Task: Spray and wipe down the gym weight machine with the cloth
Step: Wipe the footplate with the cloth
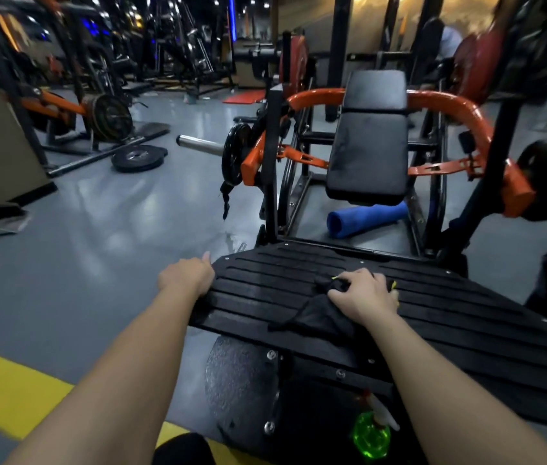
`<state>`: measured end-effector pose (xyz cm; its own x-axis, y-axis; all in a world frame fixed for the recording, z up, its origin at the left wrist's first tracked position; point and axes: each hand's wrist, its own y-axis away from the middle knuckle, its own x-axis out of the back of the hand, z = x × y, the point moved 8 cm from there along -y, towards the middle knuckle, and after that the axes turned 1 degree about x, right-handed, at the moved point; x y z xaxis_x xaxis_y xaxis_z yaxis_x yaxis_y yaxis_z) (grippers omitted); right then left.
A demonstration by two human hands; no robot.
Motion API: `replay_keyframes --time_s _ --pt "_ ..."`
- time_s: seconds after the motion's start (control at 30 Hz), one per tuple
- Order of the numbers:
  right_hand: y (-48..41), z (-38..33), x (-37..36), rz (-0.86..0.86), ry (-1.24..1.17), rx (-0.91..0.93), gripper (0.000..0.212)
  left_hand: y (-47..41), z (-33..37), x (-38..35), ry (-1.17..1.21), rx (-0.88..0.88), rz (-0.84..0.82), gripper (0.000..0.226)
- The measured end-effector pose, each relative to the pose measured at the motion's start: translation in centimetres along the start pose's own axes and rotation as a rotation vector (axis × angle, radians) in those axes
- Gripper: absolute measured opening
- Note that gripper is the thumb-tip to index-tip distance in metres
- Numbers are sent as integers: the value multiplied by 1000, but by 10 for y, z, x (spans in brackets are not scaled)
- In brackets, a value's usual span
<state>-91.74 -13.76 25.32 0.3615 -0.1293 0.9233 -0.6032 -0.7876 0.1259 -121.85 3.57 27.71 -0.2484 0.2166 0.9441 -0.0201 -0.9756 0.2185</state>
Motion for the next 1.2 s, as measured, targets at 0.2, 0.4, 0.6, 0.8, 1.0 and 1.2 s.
replay_keyframes --time_s 0.2,0.4,0.6,0.8,1.0,1.2 --pt "-29 -7 0 -20 -4 -28 37 -26 6 -23 13 20 20 43" --pt "-76 -54 -25 -85 -96 8 24 -45 7 -30 0 -21 45 40" --pt "-113 -174 -88 -212 -186 177 44 -53 9 -31 -42 -67 44 39" --pt "-116 -243 -106 -240 -176 369 31 -56 9 -32 -48 -90 34 38" --pt "-107 -222 -102 -171 -235 440 37 -50 7 -29 18 -24 34 42" --pt "-98 -125 -67 -77 -180 298 41 -41 7 -25 6 14 35 42"
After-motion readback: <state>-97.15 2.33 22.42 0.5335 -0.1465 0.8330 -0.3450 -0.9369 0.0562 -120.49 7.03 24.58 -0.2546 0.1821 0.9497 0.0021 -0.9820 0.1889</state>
